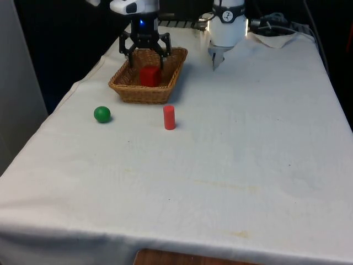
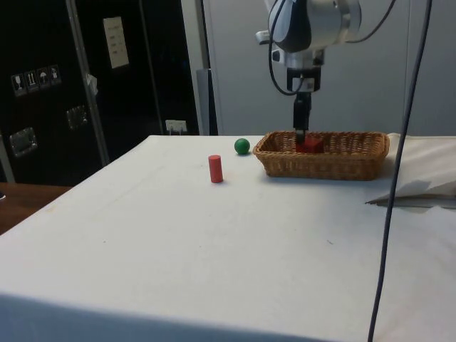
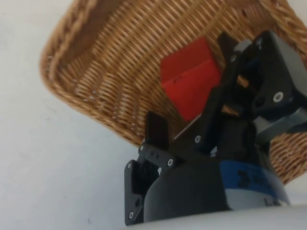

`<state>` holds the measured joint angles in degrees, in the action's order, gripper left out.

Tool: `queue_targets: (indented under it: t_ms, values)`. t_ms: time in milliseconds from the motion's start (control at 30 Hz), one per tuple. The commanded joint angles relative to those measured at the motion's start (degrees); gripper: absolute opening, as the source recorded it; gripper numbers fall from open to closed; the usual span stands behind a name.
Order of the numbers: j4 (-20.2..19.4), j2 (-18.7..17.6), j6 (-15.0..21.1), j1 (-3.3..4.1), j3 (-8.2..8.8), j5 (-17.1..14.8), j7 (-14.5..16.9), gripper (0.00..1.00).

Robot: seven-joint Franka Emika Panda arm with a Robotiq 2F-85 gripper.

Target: Pick up the object to the left of the cylinder and place it into the basket.

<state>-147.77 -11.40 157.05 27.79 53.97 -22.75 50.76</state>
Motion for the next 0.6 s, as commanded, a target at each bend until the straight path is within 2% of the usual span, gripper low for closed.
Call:
queue_targets:
  t_ms: [0, 67, 100, 133, 167, 367, 400, 433, 567]
  values:
    - [0.6, -0.1, -0.9, 0.40, 0.80, 1.1, -0.9, 1.00]
    - [1.4, 0.1, -1.6, 0.52, 0.97, 1.3, -1.0, 1.00]
    - [1.0, 0.3, -1.0, 0.00, 0.17, 0.1, 0.0, 1.00]
    - [1.7, 0.2, -1.8, 0.57, 1.03, 1.4, -1.1, 1.00]
    - [2.3, 0.4, -2.4, 0.63, 1.15, 1.5, -1.2, 1.00]
    - [4.5, 0.9, -4.1, 0.69, 1.20, 1.7, -1.5, 1.00]
    - [3.6, 0.9, -3.0, 0.17, 0.23, 0.1, -0.3, 1.00]
    - [4.8, 0.9, -4.4, 0.69, 1.20, 1.7, -1.5, 1.00]
    - [5.9, 1.2, -5.3, 0.69, 1.26, 1.8, -1.6, 1.00]
